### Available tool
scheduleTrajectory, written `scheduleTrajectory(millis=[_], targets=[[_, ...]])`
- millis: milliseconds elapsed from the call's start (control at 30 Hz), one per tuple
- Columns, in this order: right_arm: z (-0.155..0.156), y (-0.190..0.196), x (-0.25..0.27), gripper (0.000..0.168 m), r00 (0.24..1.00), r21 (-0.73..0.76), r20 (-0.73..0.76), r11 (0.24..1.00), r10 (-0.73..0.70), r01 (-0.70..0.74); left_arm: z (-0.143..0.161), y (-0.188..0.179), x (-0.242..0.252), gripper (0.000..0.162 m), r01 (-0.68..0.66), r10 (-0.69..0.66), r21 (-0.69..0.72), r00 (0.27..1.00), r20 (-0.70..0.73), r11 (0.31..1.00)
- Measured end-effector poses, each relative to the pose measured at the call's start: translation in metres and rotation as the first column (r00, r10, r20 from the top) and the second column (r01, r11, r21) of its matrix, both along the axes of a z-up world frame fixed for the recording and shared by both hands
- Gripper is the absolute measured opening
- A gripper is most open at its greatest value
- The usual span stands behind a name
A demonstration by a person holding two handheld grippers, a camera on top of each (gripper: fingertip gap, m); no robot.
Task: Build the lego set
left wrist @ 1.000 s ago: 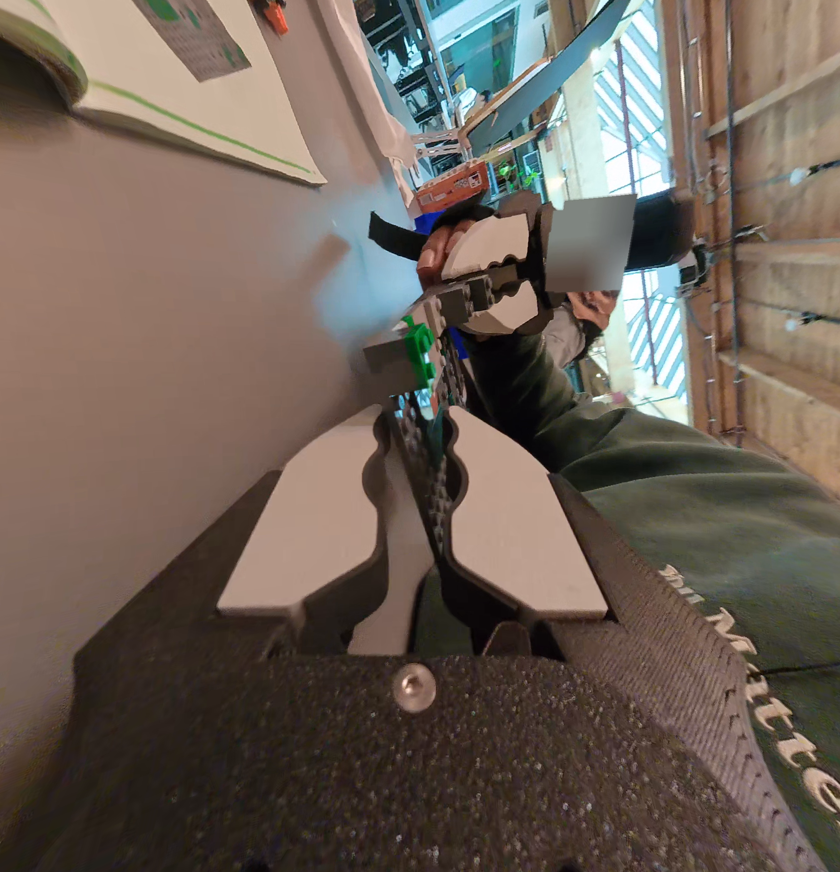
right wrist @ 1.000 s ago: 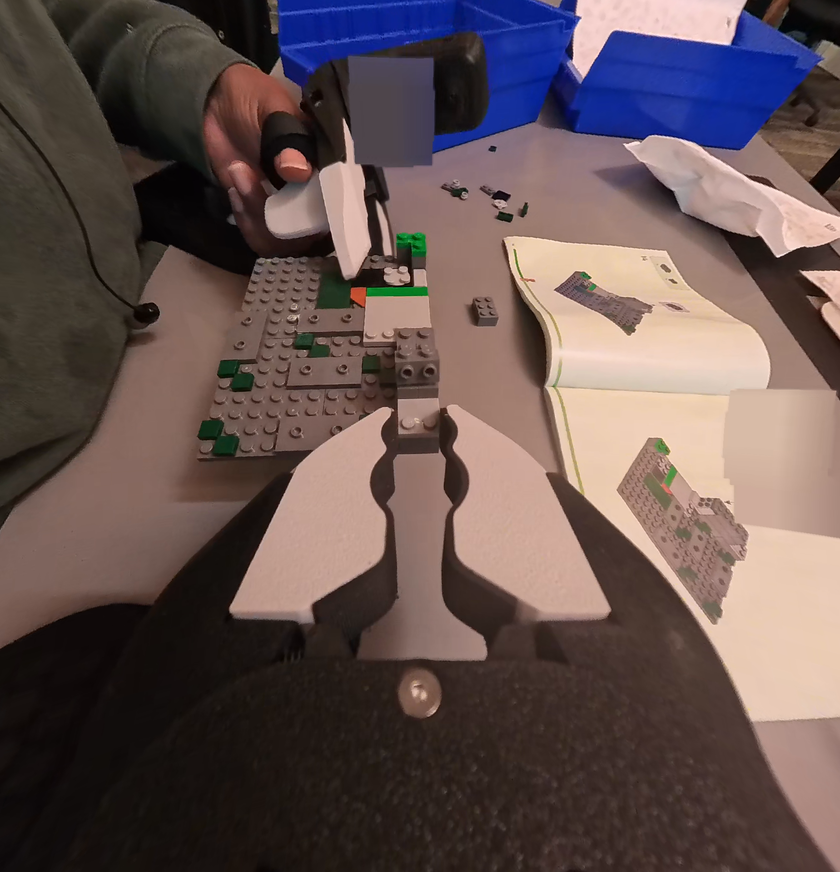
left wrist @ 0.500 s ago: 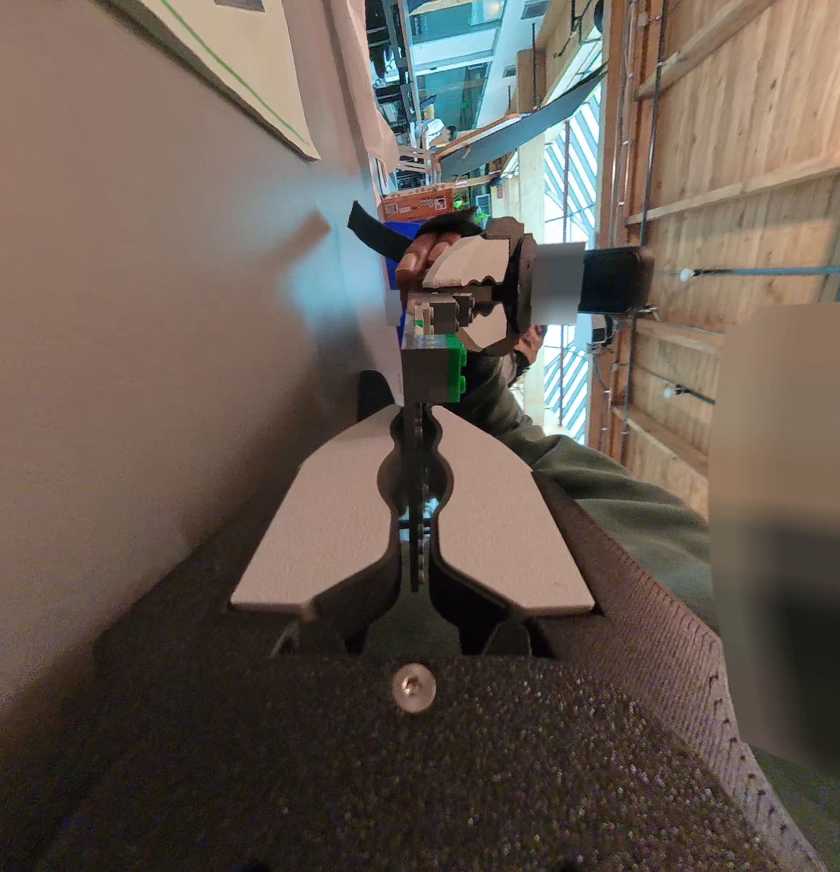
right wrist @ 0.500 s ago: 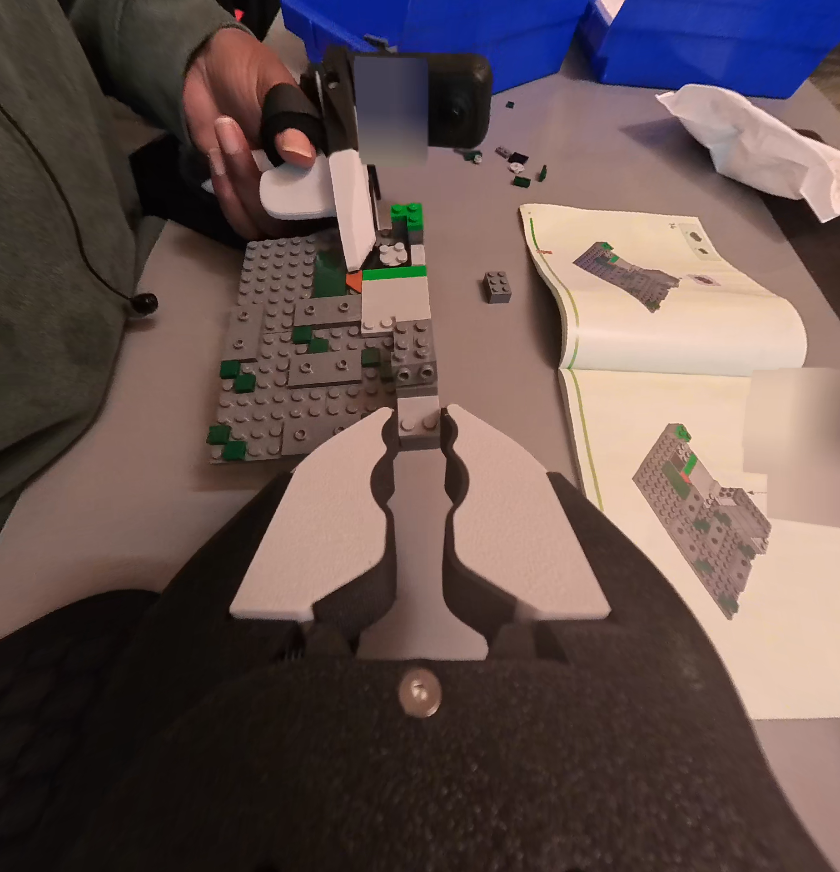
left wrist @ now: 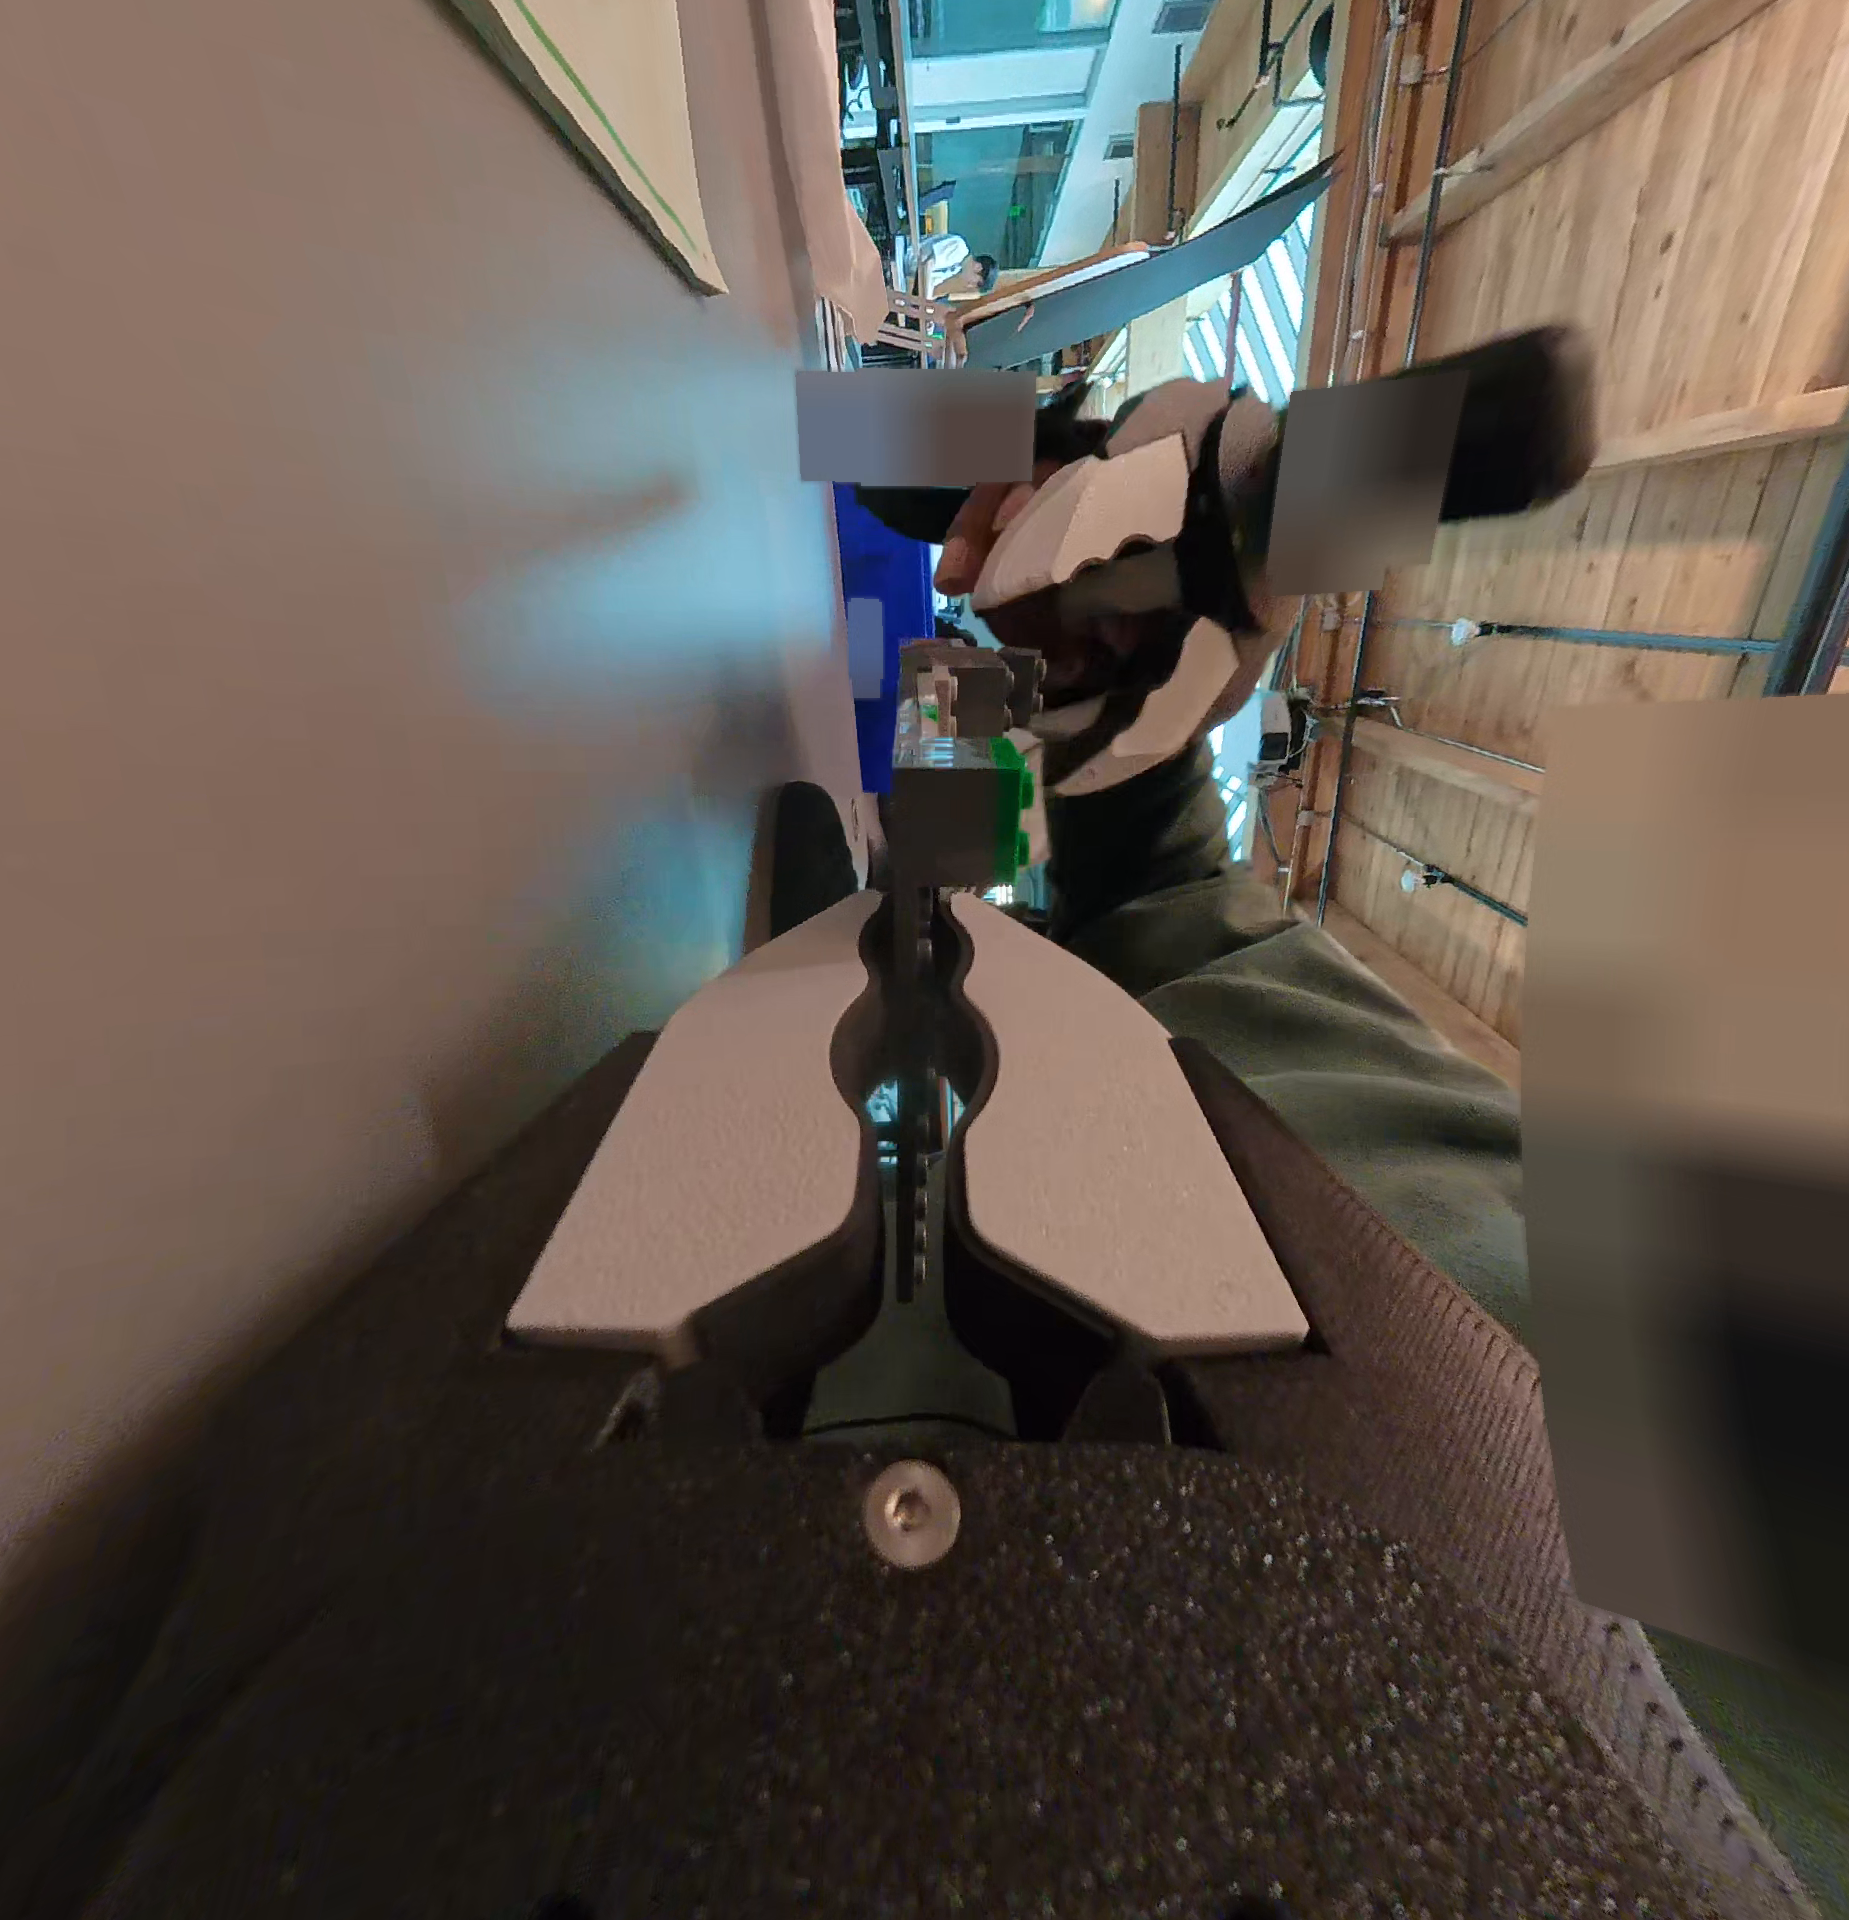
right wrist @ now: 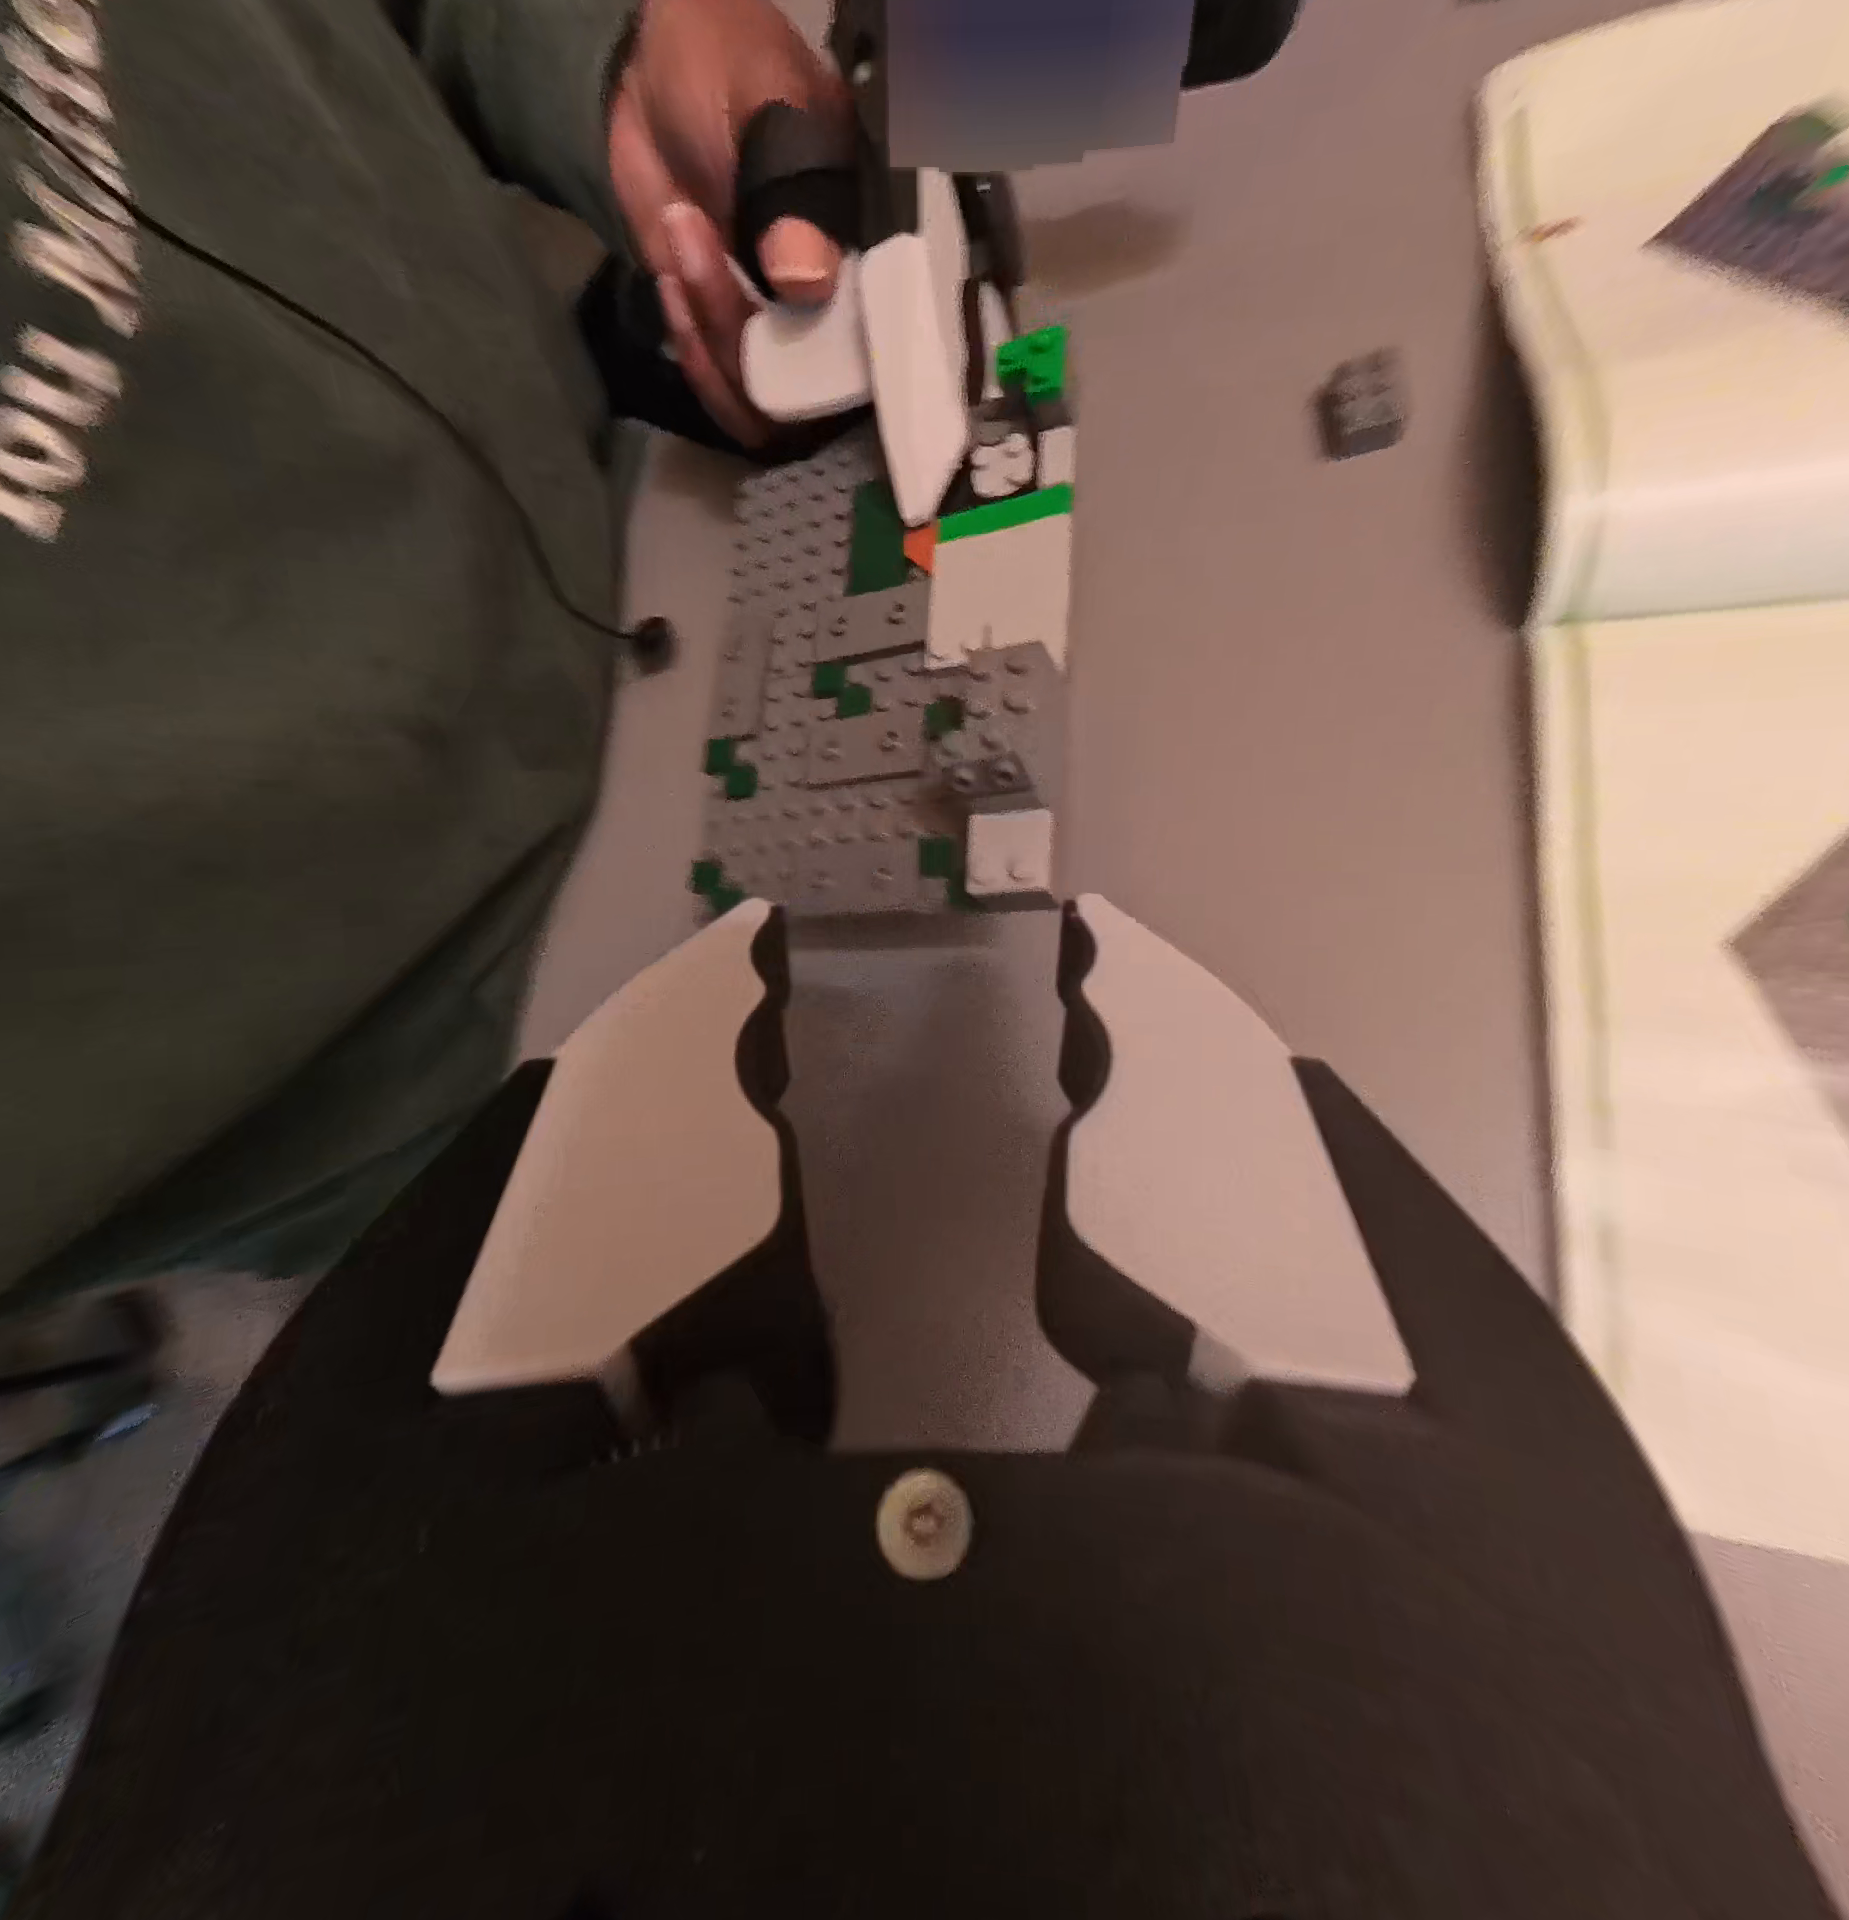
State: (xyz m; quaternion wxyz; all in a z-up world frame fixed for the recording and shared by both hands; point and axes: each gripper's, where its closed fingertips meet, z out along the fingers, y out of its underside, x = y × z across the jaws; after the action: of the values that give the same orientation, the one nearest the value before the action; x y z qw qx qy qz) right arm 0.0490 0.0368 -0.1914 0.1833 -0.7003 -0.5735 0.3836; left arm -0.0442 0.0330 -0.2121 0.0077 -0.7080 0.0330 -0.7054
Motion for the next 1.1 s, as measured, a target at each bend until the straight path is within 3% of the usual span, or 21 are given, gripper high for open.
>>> scheduleTrajectory(millis=[33, 200, 433, 667, 1100], targets=[[0.004, -0.005, -0.002, 0.053, 1.000, -0.090, 0.007, 0.996, 0.026, -0.025, 0.000, -0.001, 0.002, 0.006, 0.006, -0.006, 0.003, 1.000, -0.002, 1.000], [0.003, -0.011, -0.009, 0.058, 0.981, -0.381, 0.115, 0.919, 0.158, -0.103, -0.001, -0.012, 0.010, 0.006, 0.046, -0.046, 0.033, 0.999, -0.011, 0.998], [-0.010, -0.022, -0.017, 0.054, 0.930, -0.622, 0.171, 0.768, 0.326, -0.155, -0.002, -0.016, 0.009, 0.007, 0.073, -0.071, 0.086, 0.997, -0.029, 0.994], [-0.016, -0.025, -0.017, 0.041, 0.919, -0.685, 0.158, 0.711, 0.362, -0.162, 0.000, -0.017, 0.008, 0.007, 0.085, -0.082, 0.123, 0.996, -0.033, 0.989], [-0.006, -0.030, -0.017, 0.039, 0.932, -0.706, 0.073, 0.678, 0.355, -0.203, 0.010, -0.019, 0.007, 0.006, 0.085, -0.090, 0.135, 0.995, 0.030, 0.987]])
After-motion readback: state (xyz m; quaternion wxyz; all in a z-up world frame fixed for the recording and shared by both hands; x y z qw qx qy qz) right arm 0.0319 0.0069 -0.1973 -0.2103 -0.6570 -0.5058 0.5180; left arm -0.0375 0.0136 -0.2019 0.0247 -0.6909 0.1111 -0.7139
